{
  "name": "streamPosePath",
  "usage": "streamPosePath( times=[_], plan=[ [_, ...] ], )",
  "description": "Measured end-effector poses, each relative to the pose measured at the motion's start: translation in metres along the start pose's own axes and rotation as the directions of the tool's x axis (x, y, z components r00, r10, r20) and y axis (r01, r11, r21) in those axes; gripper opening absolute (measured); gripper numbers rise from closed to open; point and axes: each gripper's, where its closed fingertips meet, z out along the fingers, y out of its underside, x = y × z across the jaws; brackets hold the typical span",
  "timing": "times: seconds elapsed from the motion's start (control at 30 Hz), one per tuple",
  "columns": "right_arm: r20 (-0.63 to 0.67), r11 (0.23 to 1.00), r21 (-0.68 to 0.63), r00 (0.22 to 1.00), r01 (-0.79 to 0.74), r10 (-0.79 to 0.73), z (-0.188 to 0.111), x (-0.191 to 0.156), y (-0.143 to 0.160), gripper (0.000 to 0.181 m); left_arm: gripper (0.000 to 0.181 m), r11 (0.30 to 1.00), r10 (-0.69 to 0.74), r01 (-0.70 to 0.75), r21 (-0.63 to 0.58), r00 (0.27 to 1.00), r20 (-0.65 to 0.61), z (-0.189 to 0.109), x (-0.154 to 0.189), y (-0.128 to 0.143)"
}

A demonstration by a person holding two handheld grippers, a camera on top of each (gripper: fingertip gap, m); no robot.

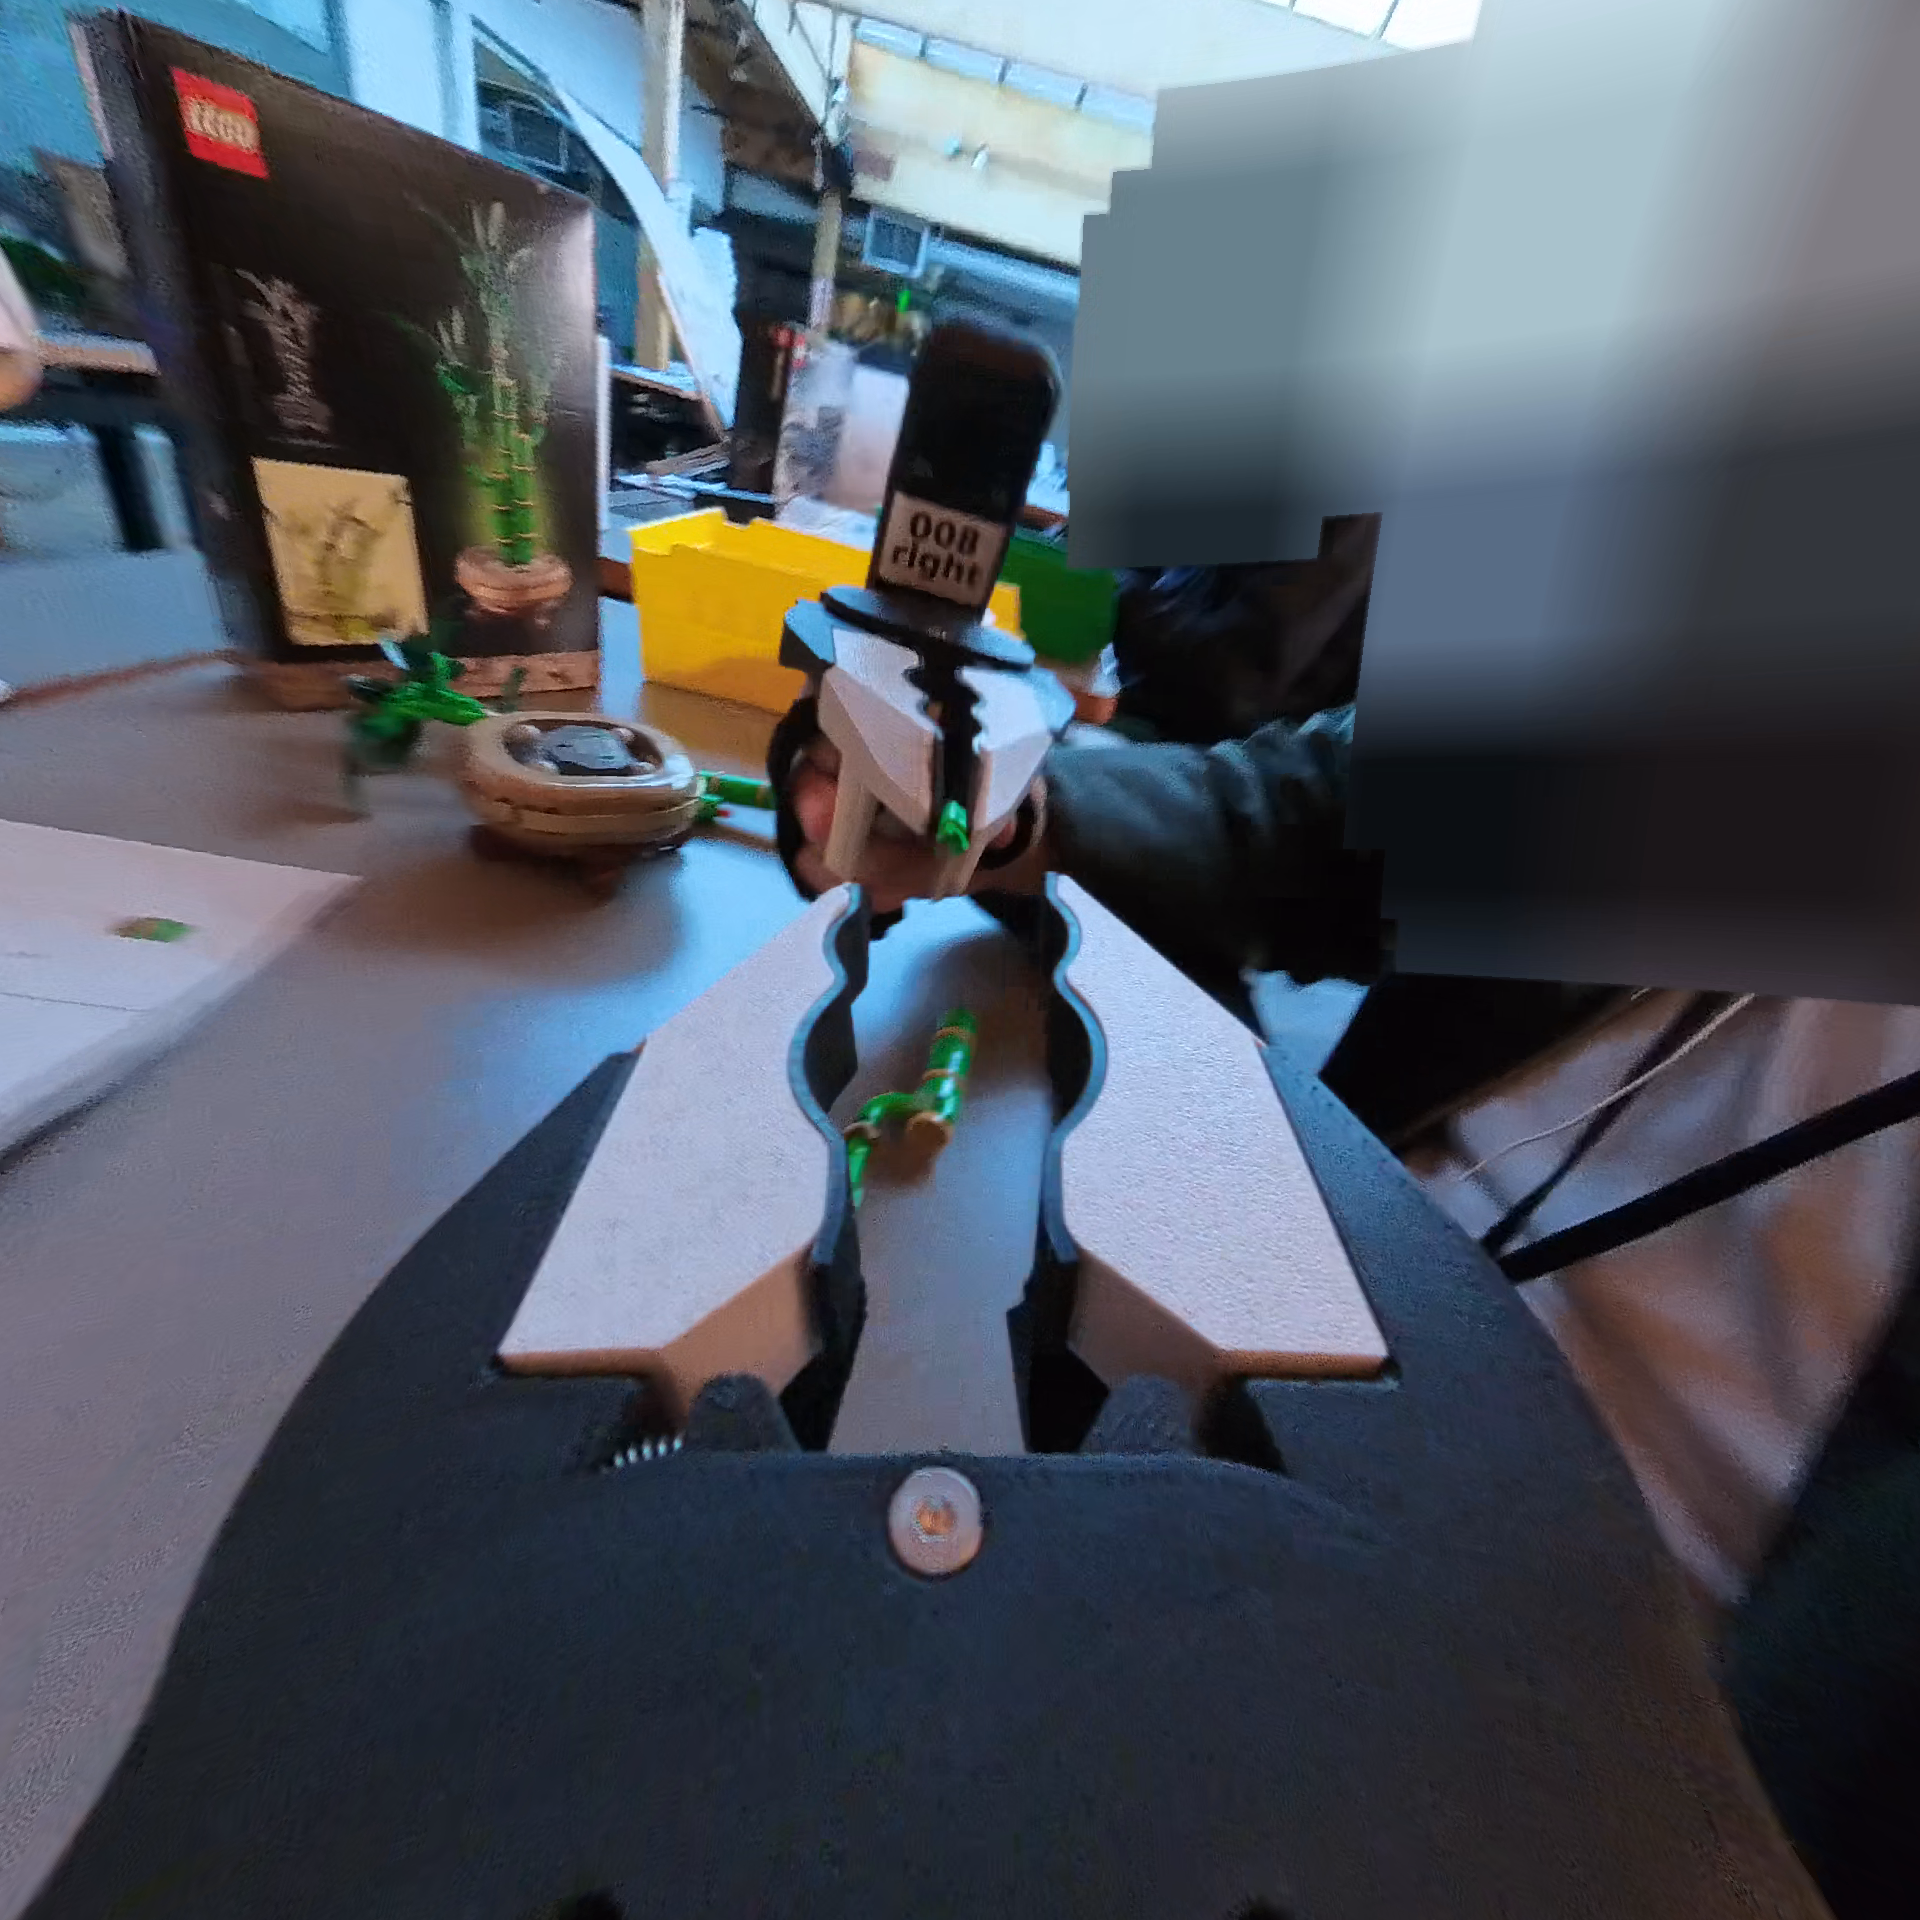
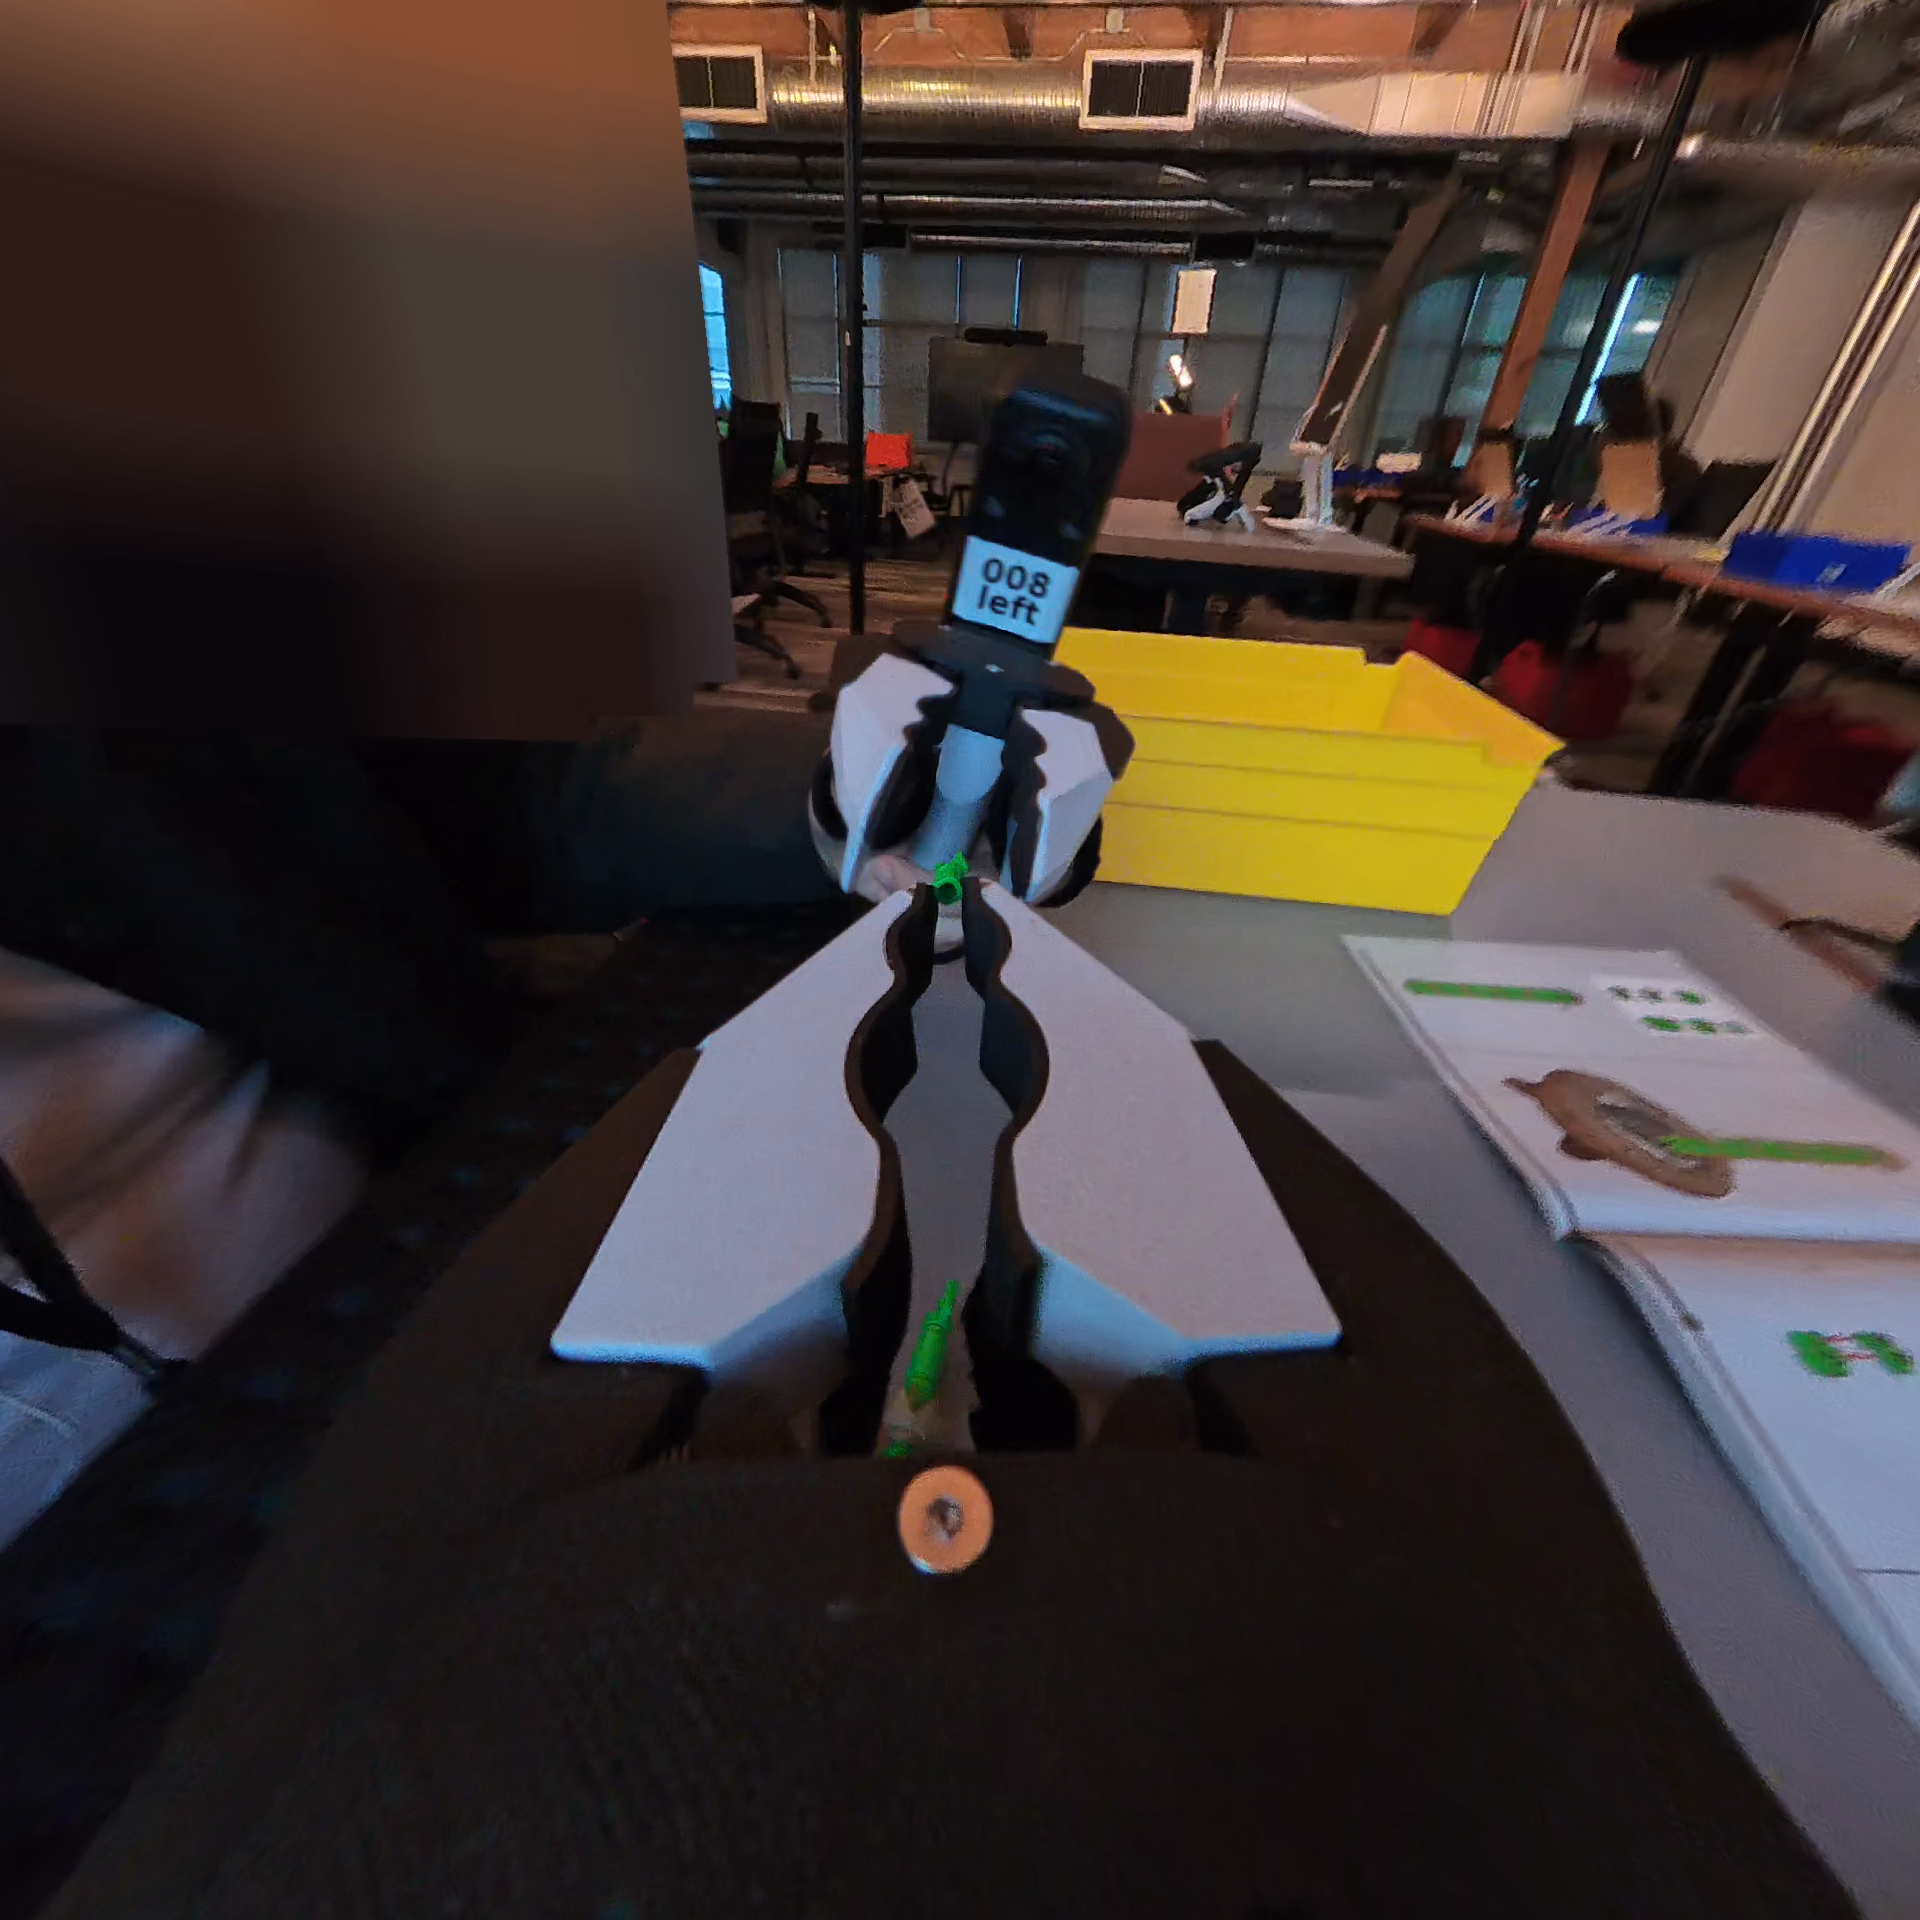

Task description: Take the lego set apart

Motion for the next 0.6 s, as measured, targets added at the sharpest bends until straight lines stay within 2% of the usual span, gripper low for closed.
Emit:
streamPosePath(
  times=[0.13,0.27,0.33,0.4,0.6],
  plan=[
    [-0.033,0.995,-0.041,0.995,0.095,-0.097,0.004,0.001,0.006,0.004,0.024,0.982,-0.184,0.186,0.03,0.981,-0.069,0.001,-0.003,-0.003],
    [-0.088,0.97,-0.117,0.971,0.212,-0.223,0.007,0.006,0.014,0.004,0.012,0.939,-0.342,0.338,-0.068,0.937,-0.065,0.009,-0.012,0.019],
    [-0.097,0.952,-0.155,0.955,0.264,-0.281,0.008,0.005,0.018,0.004,0.009,0.915,-0.404,0.398,-0.073,0.907,-0.116,0.011,-0.009,0.018],
    [-0.104,0.94,-0.178,0.944,0.292,-0.313,0.009,0.005,0.021,0.004,0.008,0.905,-0.424,0.421,-0.051,0.894,-0.146,0.01,-0.008,0.015],
    [-0.107,0.941,-0.191,0.947,0.281,-0.304,0.009,0.007,0.025,0.004,0.002,0.921,-0.39,0.385,-0.064,0.916,-0.098,0.011,-0.013,0.02]
  ],
)
